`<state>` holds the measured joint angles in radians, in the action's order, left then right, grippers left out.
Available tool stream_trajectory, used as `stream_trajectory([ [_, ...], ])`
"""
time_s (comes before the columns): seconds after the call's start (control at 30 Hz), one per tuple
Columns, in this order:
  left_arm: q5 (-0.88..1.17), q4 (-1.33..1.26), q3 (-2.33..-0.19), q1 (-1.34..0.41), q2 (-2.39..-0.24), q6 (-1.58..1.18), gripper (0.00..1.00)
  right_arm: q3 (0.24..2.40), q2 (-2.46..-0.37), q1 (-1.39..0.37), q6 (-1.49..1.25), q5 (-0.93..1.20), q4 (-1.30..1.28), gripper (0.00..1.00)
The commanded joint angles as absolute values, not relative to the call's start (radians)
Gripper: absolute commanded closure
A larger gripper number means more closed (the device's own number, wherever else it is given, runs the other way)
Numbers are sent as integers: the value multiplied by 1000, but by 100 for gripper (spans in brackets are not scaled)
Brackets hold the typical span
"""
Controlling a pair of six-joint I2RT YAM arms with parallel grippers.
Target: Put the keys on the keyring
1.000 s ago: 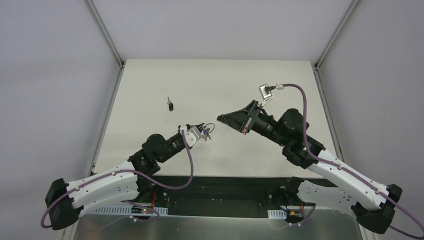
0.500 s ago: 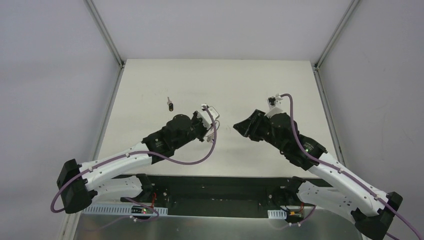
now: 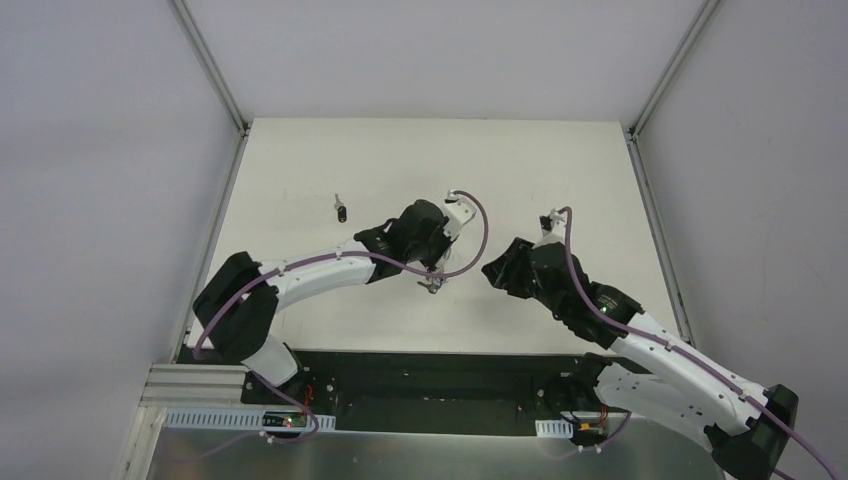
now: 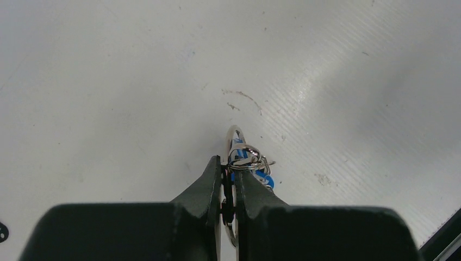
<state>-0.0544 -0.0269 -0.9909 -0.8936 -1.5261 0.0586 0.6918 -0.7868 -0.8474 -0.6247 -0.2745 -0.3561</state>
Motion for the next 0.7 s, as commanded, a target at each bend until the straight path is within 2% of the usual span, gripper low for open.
stream_trajectory([
  [0.0,33,-51,-1135,-889,-1585,26,100,665,-736,-843,-627,-334,-350,52],
  [0.13,16,-41,-1217,-888,-1637,57,100,644,-708,-842,-621,-358,-353,51],
  [0.23,-69,-5,-1257,-885,-1656,113,100,637,-698,-840,-619,-363,-353,51],
  [0.47,-216,-3,-1227,-783,-1629,141,100,627,-706,-837,-606,-365,-333,50],
  [0.67,-476,-3,-1173,-674,-1620,178,100,608,-733,-834,-600,-342,-294,49],
])
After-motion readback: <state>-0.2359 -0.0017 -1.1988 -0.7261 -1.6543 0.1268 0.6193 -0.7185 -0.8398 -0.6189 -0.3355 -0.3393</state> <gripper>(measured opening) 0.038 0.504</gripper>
